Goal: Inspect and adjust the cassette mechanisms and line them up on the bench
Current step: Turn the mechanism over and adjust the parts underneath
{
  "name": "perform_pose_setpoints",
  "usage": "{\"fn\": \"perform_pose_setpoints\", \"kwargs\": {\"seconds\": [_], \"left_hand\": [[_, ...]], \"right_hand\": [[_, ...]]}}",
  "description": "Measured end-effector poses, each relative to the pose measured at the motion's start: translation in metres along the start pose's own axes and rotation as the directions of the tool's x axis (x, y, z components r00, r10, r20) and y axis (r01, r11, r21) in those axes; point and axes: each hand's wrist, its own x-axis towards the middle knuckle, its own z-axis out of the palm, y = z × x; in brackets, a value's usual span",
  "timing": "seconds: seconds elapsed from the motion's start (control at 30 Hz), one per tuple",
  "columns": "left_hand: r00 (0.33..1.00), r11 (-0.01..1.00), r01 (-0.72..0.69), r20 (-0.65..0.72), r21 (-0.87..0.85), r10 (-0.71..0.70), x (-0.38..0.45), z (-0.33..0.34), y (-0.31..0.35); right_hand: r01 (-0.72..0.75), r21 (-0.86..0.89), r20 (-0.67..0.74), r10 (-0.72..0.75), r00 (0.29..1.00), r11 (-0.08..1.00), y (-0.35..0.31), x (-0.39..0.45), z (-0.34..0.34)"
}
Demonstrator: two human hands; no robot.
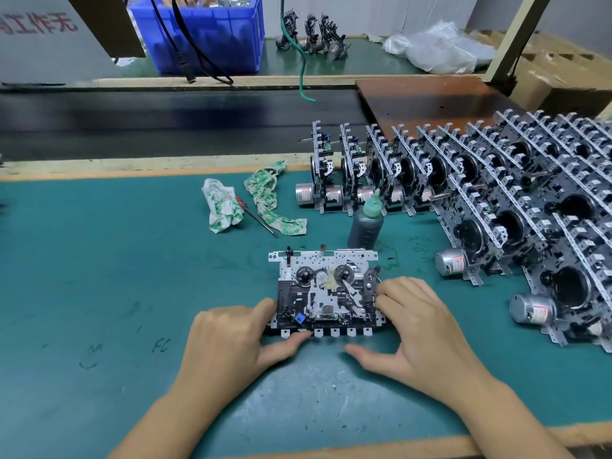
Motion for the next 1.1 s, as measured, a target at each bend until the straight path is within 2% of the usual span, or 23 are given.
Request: {"fn": "perform_pose_setpoints", "kwargs": {"seconds": [0.17,0.37,0.5,0.67,0.8,0.97,1.1], "left_hand": [[0.995,0.988,-0.068,0.067,-0.141,0.078,0.001,-0.004,-0.002],[0.999,1.0,-0.022,-0.037,0.013,0.022,0.0,0.0,0.001],[0.999,1.0,0.001,-0.038,-0.005,-0.001,0.0,0.0,0.001],[0.998,0.996,-0.049,0.029,-0.074,0.051,0.0,-0.001,0.0],[0.999,0.998,0.044,0.029,-0.04,-0.043,0.0,-0.001,0.006],[0.987,0.987,0.161,-0.018,0.009,-0.16,0.0,0.003,0.011],[0.993,0.992,0.122,0.013,-0.026,-0.121,0.002,0.003,0.005]], "right_hand": [[0.003,-0.08,-0.016,-0.005,1.0,0.997,0.001,-0.002,0.0],[-0.01,0.013,0.015,0.01,1.0,1.0,0.003,-0.002,0.001],[0.001,0.071,0.022,-0.003,1.0,0.997,0.004,-0.003,0.0],[-0.017,0.026,-0.001,0.017,1.0,1.0,0.0,-0.003,0.0],[-0.026,-0.012,-0.017,0.026,1.0,1.0,-0.005,-0.002,0.001],[-0.032,0.078,0.014,0.031,0.999,0.996,-0.006,-0.002,0.001],[-0.019,0.03,0.006,0.019,1.0,0.999,-0.008,-0.003,0.002]]}}
